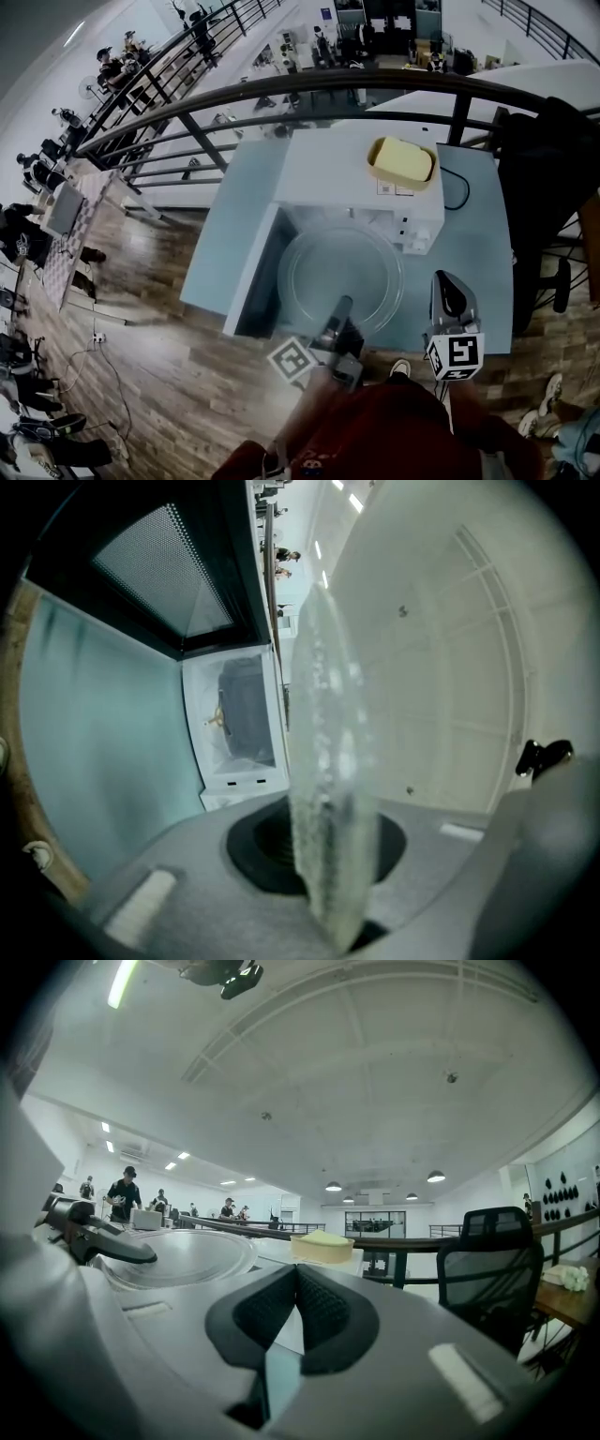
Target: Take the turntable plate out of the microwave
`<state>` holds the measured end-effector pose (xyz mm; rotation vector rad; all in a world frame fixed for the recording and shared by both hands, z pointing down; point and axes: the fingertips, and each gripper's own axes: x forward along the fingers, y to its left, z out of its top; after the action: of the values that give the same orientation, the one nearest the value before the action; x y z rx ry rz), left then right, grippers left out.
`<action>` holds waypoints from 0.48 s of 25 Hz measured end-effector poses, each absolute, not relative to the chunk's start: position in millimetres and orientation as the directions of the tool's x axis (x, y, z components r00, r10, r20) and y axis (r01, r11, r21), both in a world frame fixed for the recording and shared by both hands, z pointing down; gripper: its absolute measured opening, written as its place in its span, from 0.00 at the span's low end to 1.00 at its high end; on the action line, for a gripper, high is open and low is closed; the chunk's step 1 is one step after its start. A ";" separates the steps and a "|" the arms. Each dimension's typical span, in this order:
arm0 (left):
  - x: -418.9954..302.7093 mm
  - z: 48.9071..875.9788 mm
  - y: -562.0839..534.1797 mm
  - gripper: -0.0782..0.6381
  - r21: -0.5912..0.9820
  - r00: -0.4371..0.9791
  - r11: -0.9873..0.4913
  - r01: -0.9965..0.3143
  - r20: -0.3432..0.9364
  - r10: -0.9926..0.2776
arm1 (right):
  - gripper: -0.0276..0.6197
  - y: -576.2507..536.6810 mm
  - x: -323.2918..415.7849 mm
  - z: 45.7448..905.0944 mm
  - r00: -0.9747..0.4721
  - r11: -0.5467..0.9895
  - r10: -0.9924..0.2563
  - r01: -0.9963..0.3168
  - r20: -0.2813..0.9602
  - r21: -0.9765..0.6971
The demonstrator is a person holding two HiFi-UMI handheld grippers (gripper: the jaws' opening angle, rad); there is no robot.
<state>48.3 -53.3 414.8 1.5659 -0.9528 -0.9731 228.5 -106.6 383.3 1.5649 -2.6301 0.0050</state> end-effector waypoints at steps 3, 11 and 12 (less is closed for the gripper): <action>48.7 415.5 -53.7 0.14 0.979 0.362 -0.170 -0.110 -0.120 -0.924 | 0.04 -107.0 227.3 385.2 -0.482 0.485 -0.873 -0.874 0.081 0.032; 51.2 413.3 -52.1 0.14 0.978 0.364 -0.171 -0.118 -0.118 -0.924 | 0.04 -105.9 225.4 384.1 -0.491 0.495 -0.867 -0.868 0.085 0.036; 52.0 412.5 -52.3 0.14 0.978 0.365 -0.173 -0.118 -0.119 -0.923 | 0.04 -105.9 226.0 384.0 -0.491 0.495 -0.867 -0.868 0.085 0.036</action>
<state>52.0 -52.3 412.5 1.5778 -0.9608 -0.9622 226.0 -105.9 384.0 1.5340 -2.6356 0.0173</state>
